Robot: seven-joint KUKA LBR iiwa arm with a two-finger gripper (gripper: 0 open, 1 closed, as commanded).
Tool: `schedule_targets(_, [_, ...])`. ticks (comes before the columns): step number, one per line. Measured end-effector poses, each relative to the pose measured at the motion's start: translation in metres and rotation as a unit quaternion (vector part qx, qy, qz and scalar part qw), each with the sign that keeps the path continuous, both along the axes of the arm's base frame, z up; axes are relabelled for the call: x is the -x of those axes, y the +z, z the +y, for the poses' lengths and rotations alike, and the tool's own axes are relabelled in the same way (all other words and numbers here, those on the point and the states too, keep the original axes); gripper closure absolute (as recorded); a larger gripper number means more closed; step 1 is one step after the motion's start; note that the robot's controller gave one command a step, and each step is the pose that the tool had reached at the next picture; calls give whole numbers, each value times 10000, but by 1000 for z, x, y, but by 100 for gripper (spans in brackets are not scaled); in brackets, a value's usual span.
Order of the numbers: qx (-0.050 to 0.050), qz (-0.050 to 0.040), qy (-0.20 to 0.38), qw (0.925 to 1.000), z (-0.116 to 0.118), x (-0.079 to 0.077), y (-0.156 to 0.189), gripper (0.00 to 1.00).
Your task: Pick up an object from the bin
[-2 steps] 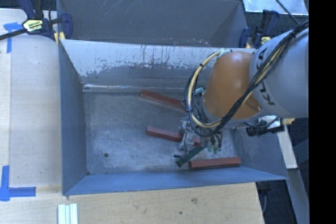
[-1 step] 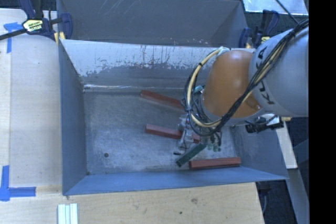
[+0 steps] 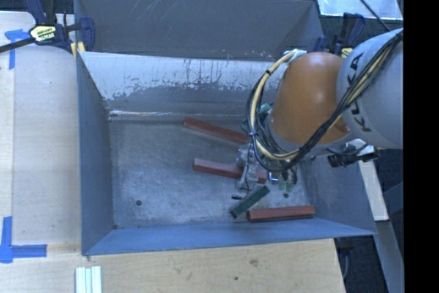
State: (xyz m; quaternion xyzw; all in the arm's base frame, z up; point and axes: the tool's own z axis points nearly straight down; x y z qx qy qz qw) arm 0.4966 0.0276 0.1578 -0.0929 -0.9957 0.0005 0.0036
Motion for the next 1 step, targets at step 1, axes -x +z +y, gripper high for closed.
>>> schedule_targets(1, [-4,-48,182,9998,-3,0,111,100])
